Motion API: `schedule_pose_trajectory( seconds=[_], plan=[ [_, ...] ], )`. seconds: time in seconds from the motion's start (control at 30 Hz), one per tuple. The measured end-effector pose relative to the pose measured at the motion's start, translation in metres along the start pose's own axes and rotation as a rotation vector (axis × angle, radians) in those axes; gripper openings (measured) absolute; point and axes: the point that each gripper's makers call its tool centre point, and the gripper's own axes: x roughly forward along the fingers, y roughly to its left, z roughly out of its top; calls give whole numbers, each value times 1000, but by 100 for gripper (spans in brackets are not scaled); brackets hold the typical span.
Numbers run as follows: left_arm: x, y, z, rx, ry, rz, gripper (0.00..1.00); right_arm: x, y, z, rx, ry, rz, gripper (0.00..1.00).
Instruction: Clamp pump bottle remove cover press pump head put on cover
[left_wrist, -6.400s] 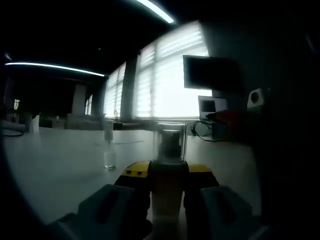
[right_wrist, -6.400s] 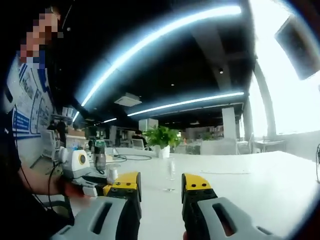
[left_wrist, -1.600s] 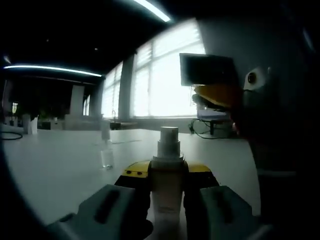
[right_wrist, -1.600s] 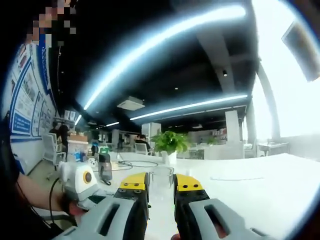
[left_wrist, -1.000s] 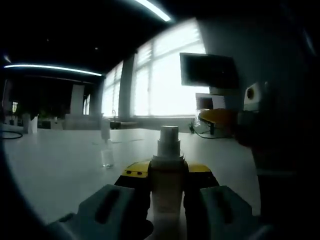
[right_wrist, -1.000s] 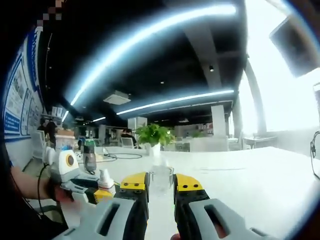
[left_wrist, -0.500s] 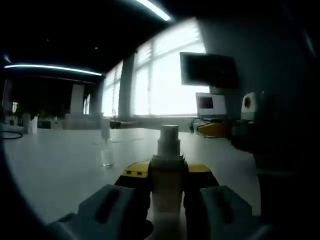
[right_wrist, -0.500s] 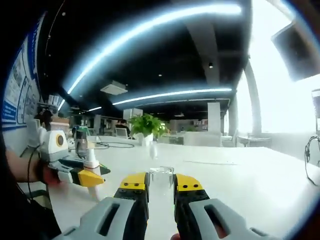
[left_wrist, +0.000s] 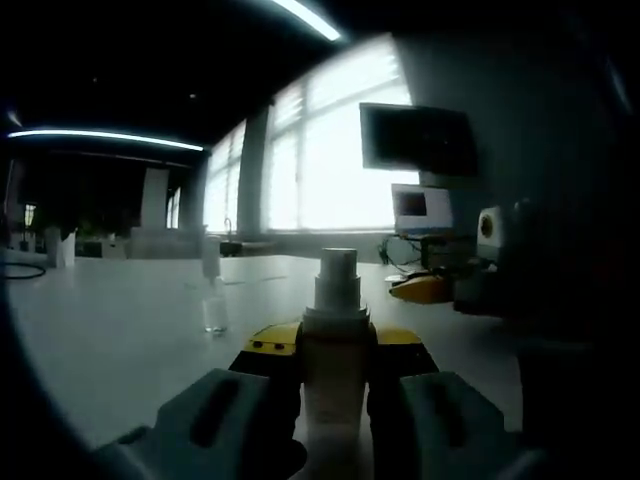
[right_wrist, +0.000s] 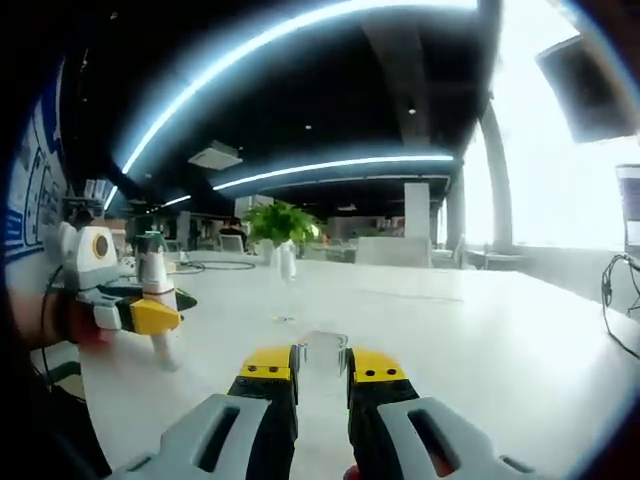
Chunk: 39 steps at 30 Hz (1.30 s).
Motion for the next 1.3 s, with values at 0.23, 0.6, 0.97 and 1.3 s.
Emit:
schedule_pose_trajectory(
  seconds=[0.23,0.6,0.97,1.3],
  plan=[
    [0,0,0,0,1,-2,15,3,0,-10,-36,29,-1,14],
    [0,0,-1,1,4,0,15,3,-1,-22,-21,88,-1,14],
    [0,0,-1,2,5,-2,15,5,3,-33,-38,149,14,14],
    [1,-1,-1,5,7,-3,15,5,-2,-40,-68,190,14,14]
  ],
)
